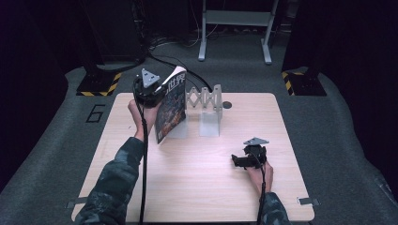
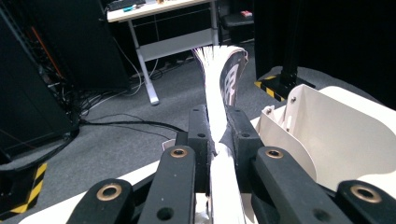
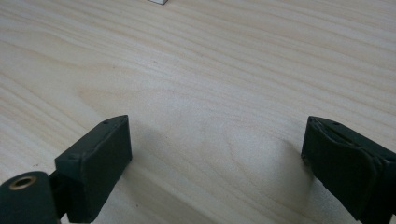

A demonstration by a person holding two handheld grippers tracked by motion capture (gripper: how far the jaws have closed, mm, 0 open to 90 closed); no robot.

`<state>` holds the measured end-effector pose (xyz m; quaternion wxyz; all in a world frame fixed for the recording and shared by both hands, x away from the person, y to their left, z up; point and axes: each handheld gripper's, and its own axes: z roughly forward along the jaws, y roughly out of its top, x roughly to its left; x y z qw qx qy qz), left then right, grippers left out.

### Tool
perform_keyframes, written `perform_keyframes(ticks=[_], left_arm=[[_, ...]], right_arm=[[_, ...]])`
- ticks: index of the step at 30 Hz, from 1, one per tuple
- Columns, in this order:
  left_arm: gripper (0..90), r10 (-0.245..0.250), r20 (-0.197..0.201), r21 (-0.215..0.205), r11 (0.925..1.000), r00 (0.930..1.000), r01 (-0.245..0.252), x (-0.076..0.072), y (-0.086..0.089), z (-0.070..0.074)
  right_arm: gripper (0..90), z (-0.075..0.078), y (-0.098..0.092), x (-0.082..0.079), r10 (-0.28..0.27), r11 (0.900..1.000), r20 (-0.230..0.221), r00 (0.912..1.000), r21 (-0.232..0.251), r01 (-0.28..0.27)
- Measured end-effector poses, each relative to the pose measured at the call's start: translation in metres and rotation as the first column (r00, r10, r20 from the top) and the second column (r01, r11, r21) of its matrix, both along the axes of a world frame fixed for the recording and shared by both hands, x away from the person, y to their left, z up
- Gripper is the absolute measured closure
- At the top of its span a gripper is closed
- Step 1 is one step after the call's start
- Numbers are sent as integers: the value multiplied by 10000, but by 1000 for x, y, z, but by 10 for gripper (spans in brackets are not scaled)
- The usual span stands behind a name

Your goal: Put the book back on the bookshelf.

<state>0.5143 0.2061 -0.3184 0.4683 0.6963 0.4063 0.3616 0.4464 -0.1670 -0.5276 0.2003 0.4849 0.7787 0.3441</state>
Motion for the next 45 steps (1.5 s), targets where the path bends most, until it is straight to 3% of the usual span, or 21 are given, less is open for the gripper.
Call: perform_keyframes(ticks=[11,12,17,19,22,28,29,31,41,45], left_arm=[[821,582,228,-604,9966,9980,-567,9,-1,-8],[821,605,46,-533,9968,9982,-602,11,-1,-9],[819,754,-25,-567,9955,9971,-754,14,3,-12],[811,776,-251,-517,9955,9967,-788,15,6,-13],[798,804,-191,-605,9948,9966,-815,15,11,-14],[586,894,-313,-651,9937,9955,-912,11,18,-11],[513,736,-440,-621,9952,9963,-762,9,19,-10],[451,476,-622,-514,9974,9969,-508,7,20,-9],[225,258,-27,-394,9989,9997,-259,-24,29,-1],[146,92,3,-275,9996,10000,-92,-33,30,-4]], right_arm=[[78,0,-1,0,89,9999,39,10000,-134,-89],[78,0,0,0,28,10000,59,10000,-43,-28],[80,0,-1,0,69,9999,96,9999,-109,-68],[80,0,-1,0,75,9999,87,9999,-86,-74],[80,0,-1,1,92,9999,103,9999,-95,-91],[80,0,-1,0,64,9999,99,9999,-81,-63],[81,0,-1,0,49,10000,78,10000,-73,-49],[81,0,-1,0,65,9999,107,9999,-80,-64],[81,0,-1,0,66,9999,105,9999,-79,-65],[81,0,-1,0,62,10000,108,9999,-79,-61]])
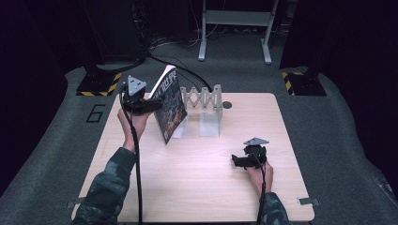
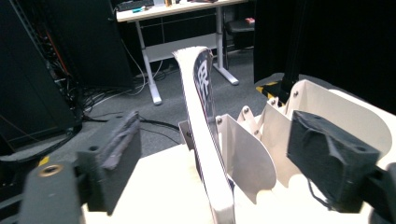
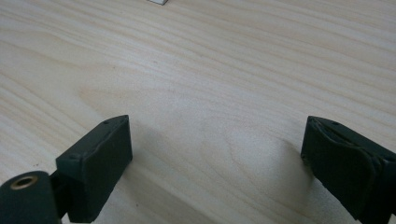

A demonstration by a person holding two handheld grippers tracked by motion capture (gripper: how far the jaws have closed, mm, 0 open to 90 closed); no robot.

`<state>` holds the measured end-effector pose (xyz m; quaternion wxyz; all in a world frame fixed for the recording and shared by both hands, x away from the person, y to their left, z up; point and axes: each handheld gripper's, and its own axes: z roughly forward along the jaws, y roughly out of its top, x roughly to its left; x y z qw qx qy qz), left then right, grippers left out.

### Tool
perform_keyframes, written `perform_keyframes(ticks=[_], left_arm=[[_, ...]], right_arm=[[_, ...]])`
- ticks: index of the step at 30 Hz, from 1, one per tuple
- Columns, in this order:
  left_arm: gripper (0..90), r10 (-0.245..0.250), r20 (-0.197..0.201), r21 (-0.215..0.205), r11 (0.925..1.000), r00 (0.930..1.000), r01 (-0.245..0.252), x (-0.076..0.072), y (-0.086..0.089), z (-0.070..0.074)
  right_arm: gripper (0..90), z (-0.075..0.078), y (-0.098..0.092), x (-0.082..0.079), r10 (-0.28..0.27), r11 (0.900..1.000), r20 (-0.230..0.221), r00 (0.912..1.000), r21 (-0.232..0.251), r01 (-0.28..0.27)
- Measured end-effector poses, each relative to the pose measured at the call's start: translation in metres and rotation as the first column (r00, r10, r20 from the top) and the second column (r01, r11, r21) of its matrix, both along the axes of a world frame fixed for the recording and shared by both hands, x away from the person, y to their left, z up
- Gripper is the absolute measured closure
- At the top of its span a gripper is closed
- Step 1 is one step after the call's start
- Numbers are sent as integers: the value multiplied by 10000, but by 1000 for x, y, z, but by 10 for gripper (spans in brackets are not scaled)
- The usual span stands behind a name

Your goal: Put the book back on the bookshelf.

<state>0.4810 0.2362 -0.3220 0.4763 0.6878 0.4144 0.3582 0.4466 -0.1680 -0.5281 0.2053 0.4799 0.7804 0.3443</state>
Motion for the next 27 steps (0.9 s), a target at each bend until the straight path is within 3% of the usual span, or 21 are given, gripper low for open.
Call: perform_keyframes(ticks=[3,8,15,18,20,27], left_arm=[[118,-13,-34,59,10000,10000,13,-5,1,-5],[32,-263,-475,-9,9997,9985,263,-8,4,-21],[11,-323,-1181,-129,9994,9925,310,-6,5,-57],[29,-406,-1342,-228,9990,9901,379,-6,6,-65],[64,-571,-1618,-372,9980,9852,518,-6,6,-79],[158,-685,-1896,-368,9974,9795,626,-9,2,-100]], right_arm=[[81,0,0,0,6,10000,4,10000,-2,-6],[82,0,0,0,7,10000,16,10000,-17,-7],[82,0,0,0,30,10000,23,10000,-18,-30],[82,0,0,0,1,10000,9,10000,-14,-1],[83,0,0,0,29,10000,22,10000,-14,-29],[84,0,0,0,28,10000,21,10000,-5,-28]])
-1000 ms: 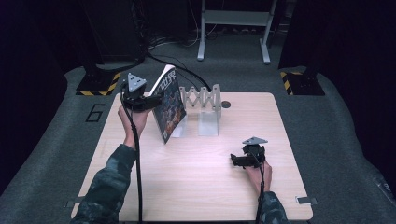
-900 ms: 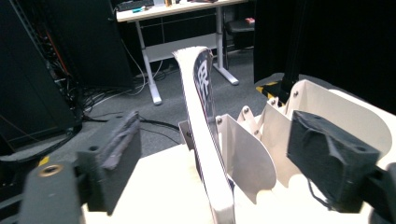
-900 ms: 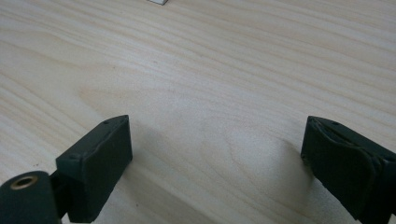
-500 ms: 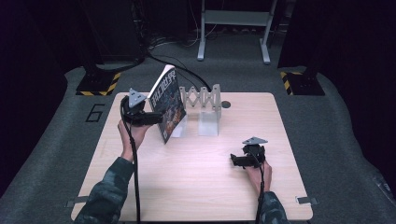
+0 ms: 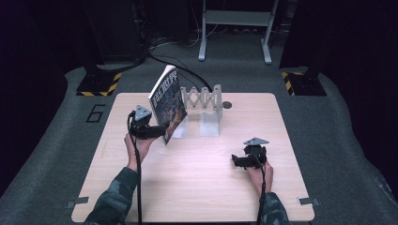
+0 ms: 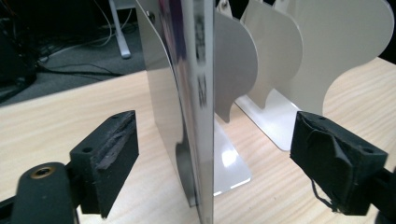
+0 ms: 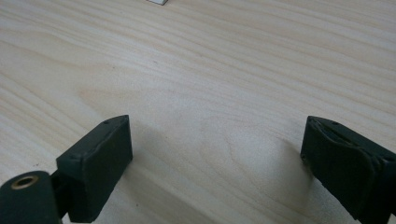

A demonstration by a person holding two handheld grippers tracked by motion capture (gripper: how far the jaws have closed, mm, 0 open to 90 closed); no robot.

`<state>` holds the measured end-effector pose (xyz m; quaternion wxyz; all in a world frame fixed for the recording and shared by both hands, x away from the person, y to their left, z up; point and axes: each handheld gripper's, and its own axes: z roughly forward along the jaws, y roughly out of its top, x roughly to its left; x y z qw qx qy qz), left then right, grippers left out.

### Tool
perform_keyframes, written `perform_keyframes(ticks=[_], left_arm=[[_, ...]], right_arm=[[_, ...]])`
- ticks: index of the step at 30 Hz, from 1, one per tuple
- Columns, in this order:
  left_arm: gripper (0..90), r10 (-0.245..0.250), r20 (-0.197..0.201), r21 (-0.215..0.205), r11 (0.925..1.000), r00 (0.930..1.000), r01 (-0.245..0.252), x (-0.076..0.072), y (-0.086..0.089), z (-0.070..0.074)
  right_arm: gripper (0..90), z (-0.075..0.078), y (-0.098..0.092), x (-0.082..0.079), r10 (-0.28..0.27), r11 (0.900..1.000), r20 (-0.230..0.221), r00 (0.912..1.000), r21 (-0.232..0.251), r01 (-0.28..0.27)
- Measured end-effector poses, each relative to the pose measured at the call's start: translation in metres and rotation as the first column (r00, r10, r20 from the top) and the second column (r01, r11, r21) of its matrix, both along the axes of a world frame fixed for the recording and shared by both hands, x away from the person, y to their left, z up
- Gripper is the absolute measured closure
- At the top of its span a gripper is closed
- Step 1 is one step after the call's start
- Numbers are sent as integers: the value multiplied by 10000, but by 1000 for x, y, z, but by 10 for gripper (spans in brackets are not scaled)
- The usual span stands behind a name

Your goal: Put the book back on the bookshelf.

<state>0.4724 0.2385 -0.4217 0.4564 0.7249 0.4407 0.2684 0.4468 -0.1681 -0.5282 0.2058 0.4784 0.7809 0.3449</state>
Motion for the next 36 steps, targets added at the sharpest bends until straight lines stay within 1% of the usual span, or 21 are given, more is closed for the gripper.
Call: perform_keyframes(ticks=[3,4,6,7,9,10,11,13,16,17,18,19,22,23,25,26,27,30,33,35,36], left_arm=[[179,67,-117,-57,10000,9999,-67,2,-1,-9],[219,128,-281,-117,9998,9995,-131,3,-1,-15],[257,180,-367,-47,9998,9992,-182,4,-1,-18],[257,285,-296,-97,9995,9992,-288,5,-2,-23],[283,357,-587,-107,9993,9976,-364,7,-2,-30],[350,433,-622,-156,9989,9971,-443,8,-2,-33],[350,457,-688,-114,9989,9966,-465,9,-2,-37],[380,572,-928,-134,9982,9940,-587,10,-3,-44],[438,508,-1370,-74,9986,9893,-523,13,-4,-55],[466,577,-1407,-108,9982,9884,-598,14,-5,-59],[500,659,-1505,13,9978,9864,-665,15,-6,-62],[528,641,-1756,-20,9979,9824,-655,16,-7,-68],[593,670,-1906,15,9977,9794,-680,16,-8,-72],[593,702,-1910,-80,9973,9791,-731,16,-8,-75],[652,650,-2021,-235,9972,9772,-712,16,-8,-78],[652,636,-2138,-405,9964,9748,-739,16,-7,-80],[697,643,-2217,-654,9946,9730,-806,17,-7,-81],[740,582,-2366,-1052,9908,9699,-851,17,-5,-83],[750,494,-2466,-1101,9908,9679,-786,17,-3,-83],[751,475,-2485,-1316,9879,9675,-823,16,-4,-84],[750,356,-2691,-1332,9883,9625,-738,16,-3,-83]], right_arm=[[83,0,0,0,-6,10000,-2,10000,6,6],[84,0,0,0,-3,10000,1,10000,2,3],[84,0,0,0,5,10000,9,10000,-11,-5],[84,0,0,0,5,10000,9,10000,-11,-5],[84,0,0,0,-3,10000,5,10000,-9,3],[85,0,0,0,-4,10000,13,10000,-8,4],[85,0,0,0,-4,10000,13,10000,-8,4],[86,0,0,0,-12,10000,-7,10000,-24,12],[87,0,0,0,-9,10000,-1,10000,-27,9],[87,0,0,0,-8,10000,1,10000,-28,8],[87,0,0,0,-15,10000,-3,10000,-22,15],[87,0,0,0,-13,10000,-1,10000,-26,13],[88,0,0,0,-14,10000,2,10000,-25,14],[88,0,0,0,-13,10000,1,10000,-27,13],[88,0,0,0,-9,10000,4,10000,-29,9],[89,0,0,0,-12,10000,3,10000,-29,12],[89,0,0,0,-3,10000,12,10000,-33,3],[89,0,0,0,-3,10000,18,10000,-45,3],[89,0,0,0,-7,10000,13,10000,-31,7],[89,0,0,0,-13,10000,5,10000,-29,13],[89,0,0,0,-15,10000,4,10000,-28,15]])
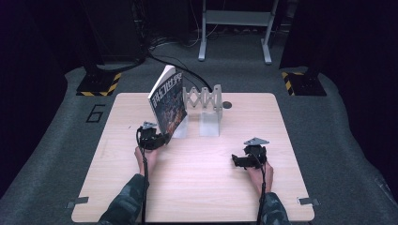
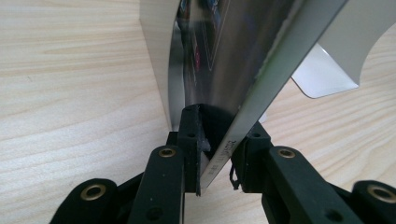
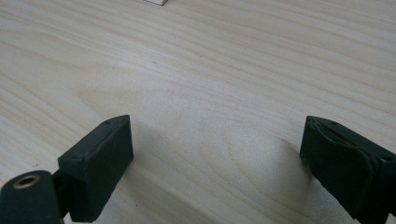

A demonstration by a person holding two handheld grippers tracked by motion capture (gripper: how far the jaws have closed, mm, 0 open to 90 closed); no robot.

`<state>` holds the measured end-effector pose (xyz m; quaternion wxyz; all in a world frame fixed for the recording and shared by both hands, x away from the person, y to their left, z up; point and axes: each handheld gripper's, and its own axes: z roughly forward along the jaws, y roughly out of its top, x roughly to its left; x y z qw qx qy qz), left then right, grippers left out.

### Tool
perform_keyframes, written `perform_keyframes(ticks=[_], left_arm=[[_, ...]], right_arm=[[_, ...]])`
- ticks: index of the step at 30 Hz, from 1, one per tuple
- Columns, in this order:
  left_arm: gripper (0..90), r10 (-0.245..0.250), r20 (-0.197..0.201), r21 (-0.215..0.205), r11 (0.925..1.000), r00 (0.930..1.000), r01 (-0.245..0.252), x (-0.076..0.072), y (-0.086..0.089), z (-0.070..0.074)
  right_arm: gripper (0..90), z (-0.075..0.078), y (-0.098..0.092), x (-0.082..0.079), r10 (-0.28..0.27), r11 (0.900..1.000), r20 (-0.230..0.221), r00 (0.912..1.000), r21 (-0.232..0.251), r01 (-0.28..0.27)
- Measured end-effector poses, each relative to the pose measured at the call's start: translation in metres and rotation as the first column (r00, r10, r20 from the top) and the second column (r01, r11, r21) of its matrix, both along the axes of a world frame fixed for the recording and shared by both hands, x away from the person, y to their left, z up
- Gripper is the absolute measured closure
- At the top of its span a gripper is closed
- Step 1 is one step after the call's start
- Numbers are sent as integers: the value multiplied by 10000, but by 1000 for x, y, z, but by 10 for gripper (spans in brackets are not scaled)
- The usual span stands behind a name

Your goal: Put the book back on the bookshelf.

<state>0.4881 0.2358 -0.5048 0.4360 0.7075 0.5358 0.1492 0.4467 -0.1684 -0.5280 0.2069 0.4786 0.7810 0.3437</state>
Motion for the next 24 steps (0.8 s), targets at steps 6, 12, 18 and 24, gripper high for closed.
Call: perform_keyframes(ticks=[6,12,18,24], left_arm=[[742,10,113,-193,9998,9999,-8,-1,-4,1],[739,-87,165,-208,9997,9998,91,-3,-8,3],[727,-302,131,-235,9993,9995,305,-7,-15,2],[711,-456,151,-212,9987,9988,460,-9,-21,0]], right_arm=[[90,0,0,0,-5,10000,8,10000,10,5],[90,0,0,0,2,10000,19,10000,3,-2],[90,0,0,0,0,10000,16,10000,11,0],[91,0,0,0,-1,10000,17,10000,14,1]])
